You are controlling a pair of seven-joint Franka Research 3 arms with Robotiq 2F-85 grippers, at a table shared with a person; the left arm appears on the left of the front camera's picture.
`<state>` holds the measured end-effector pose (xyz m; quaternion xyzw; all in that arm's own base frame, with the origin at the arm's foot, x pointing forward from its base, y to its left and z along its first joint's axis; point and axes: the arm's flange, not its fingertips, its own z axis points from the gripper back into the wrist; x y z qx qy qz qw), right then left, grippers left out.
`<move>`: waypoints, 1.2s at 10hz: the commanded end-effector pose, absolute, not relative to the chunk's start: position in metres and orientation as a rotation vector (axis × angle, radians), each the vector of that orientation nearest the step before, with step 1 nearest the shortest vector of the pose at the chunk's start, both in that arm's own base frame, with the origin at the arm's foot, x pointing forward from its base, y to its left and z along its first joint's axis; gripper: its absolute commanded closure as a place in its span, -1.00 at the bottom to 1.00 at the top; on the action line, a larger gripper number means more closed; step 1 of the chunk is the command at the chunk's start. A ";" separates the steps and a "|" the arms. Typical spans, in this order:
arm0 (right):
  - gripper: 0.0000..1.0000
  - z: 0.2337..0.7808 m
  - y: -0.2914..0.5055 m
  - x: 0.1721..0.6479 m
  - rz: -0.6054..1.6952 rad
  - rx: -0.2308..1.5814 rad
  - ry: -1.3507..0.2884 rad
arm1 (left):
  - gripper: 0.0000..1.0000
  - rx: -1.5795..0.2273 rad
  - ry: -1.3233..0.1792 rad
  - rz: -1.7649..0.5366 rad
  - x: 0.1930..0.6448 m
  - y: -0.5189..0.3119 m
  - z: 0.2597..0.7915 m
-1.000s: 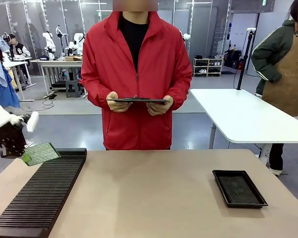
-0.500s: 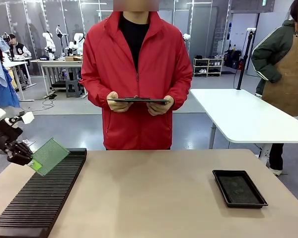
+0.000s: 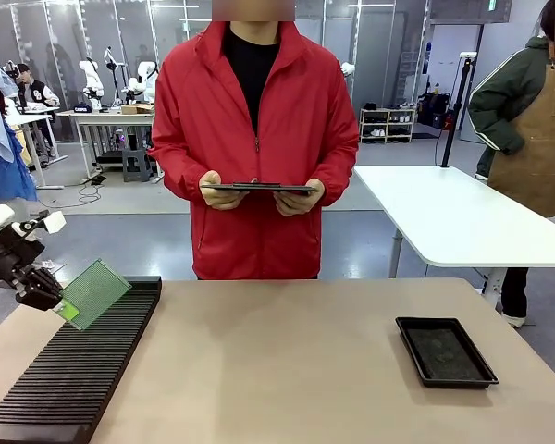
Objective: Inspect the PCB.
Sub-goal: Pick up the Blank PCB and present it to the human.
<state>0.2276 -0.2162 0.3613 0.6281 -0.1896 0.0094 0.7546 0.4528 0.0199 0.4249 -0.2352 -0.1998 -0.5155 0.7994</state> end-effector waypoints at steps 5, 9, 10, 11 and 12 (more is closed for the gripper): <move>-1.00 0.362 -0.216 0.227 0.024 1.379 -0.421 | 0.94 -1.085 -0.443 -0.763 0.477 -0.061 0.399; -1.00 0.362 -0.216 0.227 0.024 1.379 -0.421 | 0.94 -1.248 -0.481 -0.417 0.516 -0.128 0.368; -1.00 0.362 -0.216 0.227 0.024 1.379 -0.421 | 0.94 -1.338 -0.421 -0.360 0.524 -0.129 0.357; -1.00 0.362 -0.216 0.227 0.024 1.379 -0.421 | 0.94 -1.381 -0.375 -0.293 0.529 -0.124 0.350; -1.00 0.362 -0.216 0.227 0.024 1.379 -0.421 | 0.94 -1.427 -0.275 -0.257 0.532 -0.120 0.345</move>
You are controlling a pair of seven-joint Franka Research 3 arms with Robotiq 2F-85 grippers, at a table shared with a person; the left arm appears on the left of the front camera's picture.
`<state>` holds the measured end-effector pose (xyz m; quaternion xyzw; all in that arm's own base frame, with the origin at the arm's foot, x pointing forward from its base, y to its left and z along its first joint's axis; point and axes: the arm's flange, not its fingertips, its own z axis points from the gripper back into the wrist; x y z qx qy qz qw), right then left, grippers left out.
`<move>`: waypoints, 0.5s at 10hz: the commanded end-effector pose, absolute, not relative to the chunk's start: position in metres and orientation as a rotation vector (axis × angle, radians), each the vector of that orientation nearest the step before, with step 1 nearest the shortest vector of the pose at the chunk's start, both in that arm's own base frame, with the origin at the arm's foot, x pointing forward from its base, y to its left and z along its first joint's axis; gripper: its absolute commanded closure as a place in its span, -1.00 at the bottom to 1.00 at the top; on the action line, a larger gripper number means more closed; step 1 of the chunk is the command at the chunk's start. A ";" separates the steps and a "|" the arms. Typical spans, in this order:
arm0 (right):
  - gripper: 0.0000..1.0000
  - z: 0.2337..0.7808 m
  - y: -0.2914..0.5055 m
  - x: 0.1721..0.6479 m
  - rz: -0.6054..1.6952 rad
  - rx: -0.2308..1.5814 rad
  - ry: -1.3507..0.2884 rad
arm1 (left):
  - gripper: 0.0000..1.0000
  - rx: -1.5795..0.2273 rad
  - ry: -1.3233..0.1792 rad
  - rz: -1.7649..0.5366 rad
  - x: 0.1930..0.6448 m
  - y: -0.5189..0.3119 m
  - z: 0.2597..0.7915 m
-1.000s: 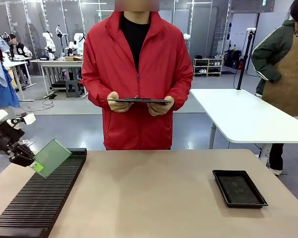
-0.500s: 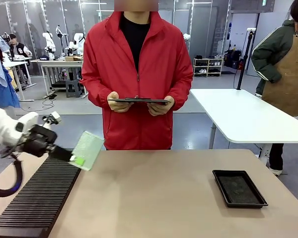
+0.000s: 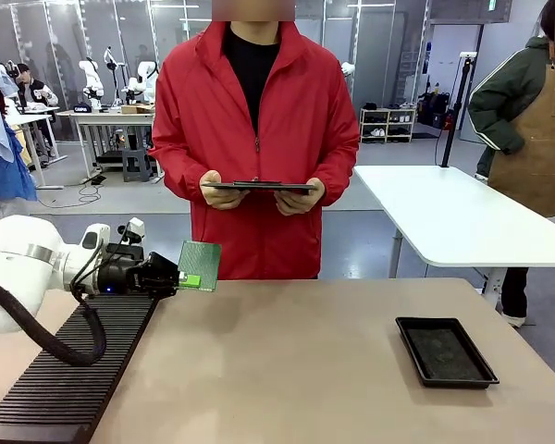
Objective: Inspect the PCB.
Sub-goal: Pick up the Blank PCB and present it to the human.
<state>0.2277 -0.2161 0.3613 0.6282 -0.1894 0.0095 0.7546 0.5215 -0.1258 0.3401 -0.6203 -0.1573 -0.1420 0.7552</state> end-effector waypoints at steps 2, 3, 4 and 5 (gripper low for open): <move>-1.00 0.362 -0.216 0.227 0.024 1.379 -0.421 | 0.94 -1.518 -0.176 -0.199 0.542 -0.100 0.340; -1.00 0.362 -0.216 0.227 0.024 1.379 -0.421 | 0.94 -1.544 -0.137 -0.184 0.544 -0.092 0.337; -1.00 0.362 -0.216 0.227 0.024 1.379 -0.421 | 0.94 -1.554 -0.131 -0.179 0.546 -0.086 0.336; -1.00 0.362 -0.216 0.227 0.024 1.379 -0.421 | 0.94 -1.560 -0.124 -0.152 0.548 -0.084 0.334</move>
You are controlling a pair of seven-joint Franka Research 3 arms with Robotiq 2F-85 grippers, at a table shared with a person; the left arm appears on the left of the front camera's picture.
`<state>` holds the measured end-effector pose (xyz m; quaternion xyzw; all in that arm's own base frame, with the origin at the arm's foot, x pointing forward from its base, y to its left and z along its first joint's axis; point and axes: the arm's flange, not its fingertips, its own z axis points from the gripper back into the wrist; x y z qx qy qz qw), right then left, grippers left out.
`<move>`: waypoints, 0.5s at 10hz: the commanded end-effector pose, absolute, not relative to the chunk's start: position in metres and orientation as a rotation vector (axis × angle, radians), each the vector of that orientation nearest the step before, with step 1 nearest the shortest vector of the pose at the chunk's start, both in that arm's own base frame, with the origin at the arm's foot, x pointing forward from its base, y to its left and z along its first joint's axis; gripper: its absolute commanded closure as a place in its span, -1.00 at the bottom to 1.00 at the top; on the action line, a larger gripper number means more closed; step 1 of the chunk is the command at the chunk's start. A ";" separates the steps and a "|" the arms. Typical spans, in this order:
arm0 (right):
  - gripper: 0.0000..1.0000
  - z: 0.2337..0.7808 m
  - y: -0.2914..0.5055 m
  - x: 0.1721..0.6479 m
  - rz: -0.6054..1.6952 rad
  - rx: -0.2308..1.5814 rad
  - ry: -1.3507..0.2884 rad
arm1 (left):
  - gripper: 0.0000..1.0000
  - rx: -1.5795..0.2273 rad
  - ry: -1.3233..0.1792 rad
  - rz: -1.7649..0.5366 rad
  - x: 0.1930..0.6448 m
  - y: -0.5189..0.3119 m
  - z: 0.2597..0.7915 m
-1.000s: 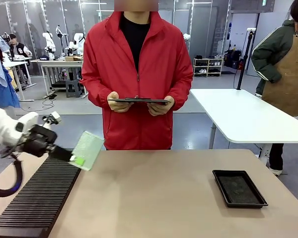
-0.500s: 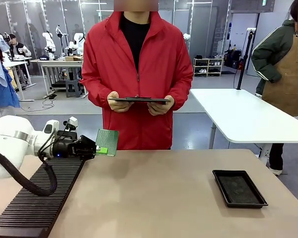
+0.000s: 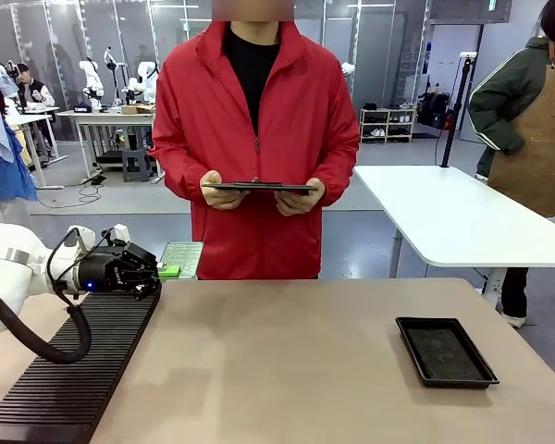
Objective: Inspect the PCB.
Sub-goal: Pick up the Blank PCB and present it to the human.
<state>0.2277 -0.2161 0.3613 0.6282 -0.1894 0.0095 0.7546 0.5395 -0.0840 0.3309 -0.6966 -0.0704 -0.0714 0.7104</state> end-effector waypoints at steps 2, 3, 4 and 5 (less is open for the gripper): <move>-1.00 0.362 -0.216 0.227 0.024 1.379 -0.421 | 0.94 -1.552 -0.108 -0.128 0.555 -0.079 0.332; -1.00 0.362 -0.216 0.227 0.024 1.379 -0.421 | 0.94 -1.543 -0.104 -0.133 0.559 -0.076 0.335; -1.00 0.362 -0.216 0.227 0.024 1.379 -0.421 | 0.94 -1.531 -0.100 -0.125 0.566 -0.073 0.339; -1.00 0.362 -0.216 0.227 0.024 1.379 -0.421 | 0.94 -1.538 -0.083 -0.116 0.574 -0.070 0.339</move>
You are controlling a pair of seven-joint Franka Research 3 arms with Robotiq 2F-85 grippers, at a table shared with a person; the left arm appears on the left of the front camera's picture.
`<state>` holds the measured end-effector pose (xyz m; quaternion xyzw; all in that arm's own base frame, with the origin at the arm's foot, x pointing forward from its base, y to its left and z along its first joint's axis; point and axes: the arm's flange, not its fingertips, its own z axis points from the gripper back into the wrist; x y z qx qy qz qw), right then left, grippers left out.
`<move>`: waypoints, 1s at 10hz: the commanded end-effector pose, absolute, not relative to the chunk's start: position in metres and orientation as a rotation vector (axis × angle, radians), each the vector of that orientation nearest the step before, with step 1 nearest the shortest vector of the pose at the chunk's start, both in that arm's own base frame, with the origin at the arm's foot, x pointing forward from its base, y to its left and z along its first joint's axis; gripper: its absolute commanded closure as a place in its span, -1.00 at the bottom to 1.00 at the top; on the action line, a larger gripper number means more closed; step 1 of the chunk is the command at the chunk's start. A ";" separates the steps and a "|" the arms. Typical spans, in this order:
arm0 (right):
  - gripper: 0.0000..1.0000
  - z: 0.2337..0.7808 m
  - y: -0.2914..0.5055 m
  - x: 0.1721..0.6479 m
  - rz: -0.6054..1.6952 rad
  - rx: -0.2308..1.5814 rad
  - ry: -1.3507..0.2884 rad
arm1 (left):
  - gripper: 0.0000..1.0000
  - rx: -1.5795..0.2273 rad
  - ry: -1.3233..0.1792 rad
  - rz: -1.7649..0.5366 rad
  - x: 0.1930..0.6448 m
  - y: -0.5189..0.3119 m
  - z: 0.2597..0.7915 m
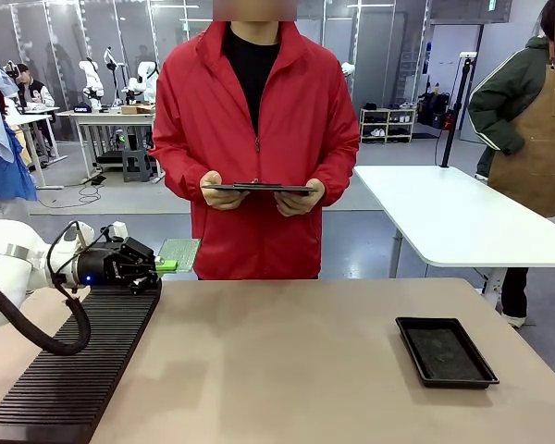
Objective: Inspect the PCB.
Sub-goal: Pick up the Blank PCB and present it to the human.
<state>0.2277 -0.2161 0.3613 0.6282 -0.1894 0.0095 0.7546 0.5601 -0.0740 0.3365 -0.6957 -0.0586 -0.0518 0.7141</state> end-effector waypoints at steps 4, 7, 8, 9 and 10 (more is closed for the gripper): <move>-1.00 0.362 -0.216 0.227 0.024 1.379 -0.421 | 0.94 -1.503 -0.080 -0.088 0.600 -0.064 0.344; -1.00 0.362 -0.216 0.227 0.024 1.379 -0.421 | 0.94 -1.498 -0.096 -0.088 0.611 -0.061 0.348; -1.00 0.362 -0.216 0.227 0.024 1.379 -0.421 | 0.94 -1.531 -0.124 -0.111 0.612 -0.061 0.351; -1.00 0.362 -0.216 0.227 0.024 1.379 -0.421 | 0.94 -1.511 -0.112 -0.096 0.602 -0.062 0.345; -1.00 0.362 -0.216 0.227 0.024 1.379 -0.421 | 0.94 -1.511 -0.112 -0.096 0.602 -0.062 0.345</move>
